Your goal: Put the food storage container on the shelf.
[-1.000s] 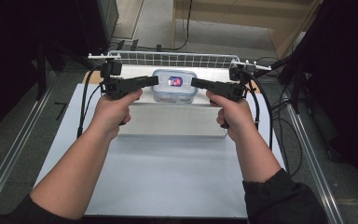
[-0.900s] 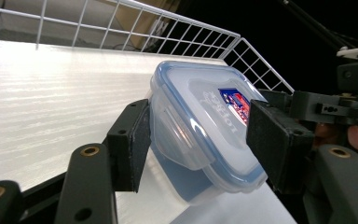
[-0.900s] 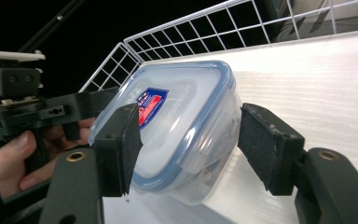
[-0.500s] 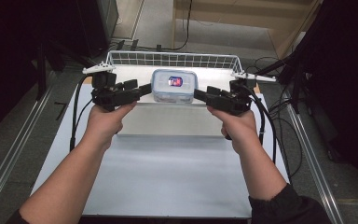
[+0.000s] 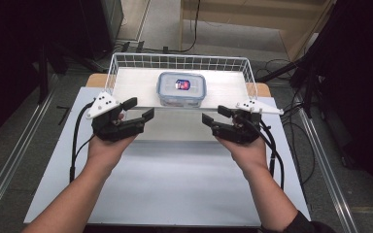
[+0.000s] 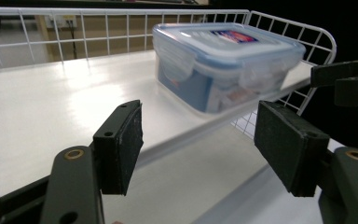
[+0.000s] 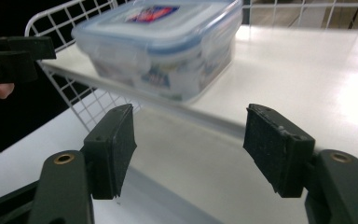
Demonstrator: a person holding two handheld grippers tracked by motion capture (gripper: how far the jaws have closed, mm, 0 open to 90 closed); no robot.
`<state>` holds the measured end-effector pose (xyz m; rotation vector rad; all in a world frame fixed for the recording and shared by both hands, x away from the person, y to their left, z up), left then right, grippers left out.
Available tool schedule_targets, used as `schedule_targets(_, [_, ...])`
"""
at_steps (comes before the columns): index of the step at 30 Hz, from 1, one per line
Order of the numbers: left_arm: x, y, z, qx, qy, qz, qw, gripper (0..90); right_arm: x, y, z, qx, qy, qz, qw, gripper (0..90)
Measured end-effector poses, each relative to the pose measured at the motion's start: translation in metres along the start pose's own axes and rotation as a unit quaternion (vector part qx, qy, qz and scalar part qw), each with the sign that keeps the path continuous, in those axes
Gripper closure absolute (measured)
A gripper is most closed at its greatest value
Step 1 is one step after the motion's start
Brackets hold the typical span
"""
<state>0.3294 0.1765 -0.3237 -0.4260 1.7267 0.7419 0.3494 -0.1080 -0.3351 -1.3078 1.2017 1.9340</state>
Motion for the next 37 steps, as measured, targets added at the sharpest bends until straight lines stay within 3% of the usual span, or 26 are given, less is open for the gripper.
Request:
schedule_targets(4, [0.018,0.009,-0.005,0.006,0.000,-0.005,1.0000,27.4,0.021,0.005,0.005,0.006,0.013,-0.004,0.9999,31.2])
schedule_targets(10, [0.056,0.024,-0.012,0.005,-0.008,0.014,0.9998,24.7,0.055,0.020,0.007,0.022,0.025,-0.019,0.9993,28.5])
schedule_targets(11, [0.063,0.027,-0.013,0.005,-0.007,0.017,0.9998,24.2,0.069,0.025,0.007,0.028,0.028,-0.021,0.9990,27.4])
schedule_targets(12, [0.070,0.030,-0.013,0.004,-0.003,0.019,0.9998,24.2,0.069,0.025,0.007,0.028,0.028,-0.021,0.9990,27.4])
schedule_targets(16, [0.097,0.040,-0.015,-0.005,-0.004,0.031,0.9995,22.1,0.097,0.035,0.003,0.038,0.022,-0.016,0.9989,26.1])
schedule_targets(18, [0.111,0.047,-0.016,-0.007,0.008,0.039,0.9992,22.0,0.111,0.041,0.000,0.048,0.018,-0.014,0.9986,25.8])
schedule_targets(20, [0.125,0.053,-0.017,-0.013,0.006,0.059,0.9982,21.2,0.124,0.048,-0.004,0.059,0.016,-0.015,0.9980,23.9])
schedule_targets(25, [0.162,0.065,-0.013,-0.039,0.001,0.085,0.9956,19.1,0.149,0.059,-0.017,0.084,0.033,-0.017,0.9958,19.0])
schedule_targets(29, [0.164,0.066,-0.006,-0.035,0.045,0.087,0.9945,17.6,0.160,0.061,-0.023,0.090,0.031,-0.010,0.9954,17.5])
schedule_targets(37, [0.165,0.065,-0.004,-0.030,0.053,0.085,0.9945,17.4,0.162,0.054,-0.016,0.080,0.031,-0.005,0.9963,17.6])
Point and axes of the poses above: each handheld gripper's, and its own axes: y roughly backward along the jaws, x roughly out of its underside, z roughly to its left, the point moved 4 cm from there along -y, roughly forward along the jaws, and after that the axes turned 12 degrees about x, right-handed, at the moved point
